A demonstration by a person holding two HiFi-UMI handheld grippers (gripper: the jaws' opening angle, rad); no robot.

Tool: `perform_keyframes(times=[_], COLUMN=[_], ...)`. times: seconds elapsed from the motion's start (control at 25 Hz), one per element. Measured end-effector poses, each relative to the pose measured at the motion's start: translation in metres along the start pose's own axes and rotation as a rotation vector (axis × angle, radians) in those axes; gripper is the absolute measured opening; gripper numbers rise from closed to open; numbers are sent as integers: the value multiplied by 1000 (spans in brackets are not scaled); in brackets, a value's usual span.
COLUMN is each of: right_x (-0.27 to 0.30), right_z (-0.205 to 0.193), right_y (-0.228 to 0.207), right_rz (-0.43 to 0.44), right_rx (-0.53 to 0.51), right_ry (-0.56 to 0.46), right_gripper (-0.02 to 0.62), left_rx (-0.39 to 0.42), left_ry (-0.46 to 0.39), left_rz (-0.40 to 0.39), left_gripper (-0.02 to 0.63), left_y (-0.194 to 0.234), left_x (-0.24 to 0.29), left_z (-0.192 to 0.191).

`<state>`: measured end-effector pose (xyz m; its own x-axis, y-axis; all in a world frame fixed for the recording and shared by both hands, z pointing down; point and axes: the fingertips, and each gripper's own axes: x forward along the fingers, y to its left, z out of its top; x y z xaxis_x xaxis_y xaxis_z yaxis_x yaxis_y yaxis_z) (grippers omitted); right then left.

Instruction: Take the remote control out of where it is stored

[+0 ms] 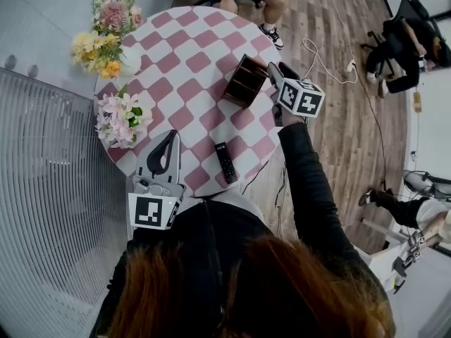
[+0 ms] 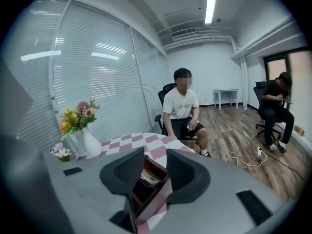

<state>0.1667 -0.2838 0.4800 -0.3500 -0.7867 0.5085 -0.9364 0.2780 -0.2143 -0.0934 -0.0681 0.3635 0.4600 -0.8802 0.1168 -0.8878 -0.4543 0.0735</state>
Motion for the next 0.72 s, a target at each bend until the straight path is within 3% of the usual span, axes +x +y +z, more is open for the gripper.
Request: perform_keyframes(times=[0.12,0.36,0.72], right_x=[-4,-3,13], right_z=[4,-23,-42], right_y=[3,21,14], right_rz=[-6,-99,-178], right_rx=[-30,-1,119], right_ry=[-11,-28,-10], right_gripper=[151,248,256], left_rx=[-3,-3,1], left_ry=[-3,0,13], left_rz=[-1,-14,-20], left_gripper=[9,9,9], left_y=[-1,-4,-7], left_x=[4,9,8], left_z=[1,0,-3])
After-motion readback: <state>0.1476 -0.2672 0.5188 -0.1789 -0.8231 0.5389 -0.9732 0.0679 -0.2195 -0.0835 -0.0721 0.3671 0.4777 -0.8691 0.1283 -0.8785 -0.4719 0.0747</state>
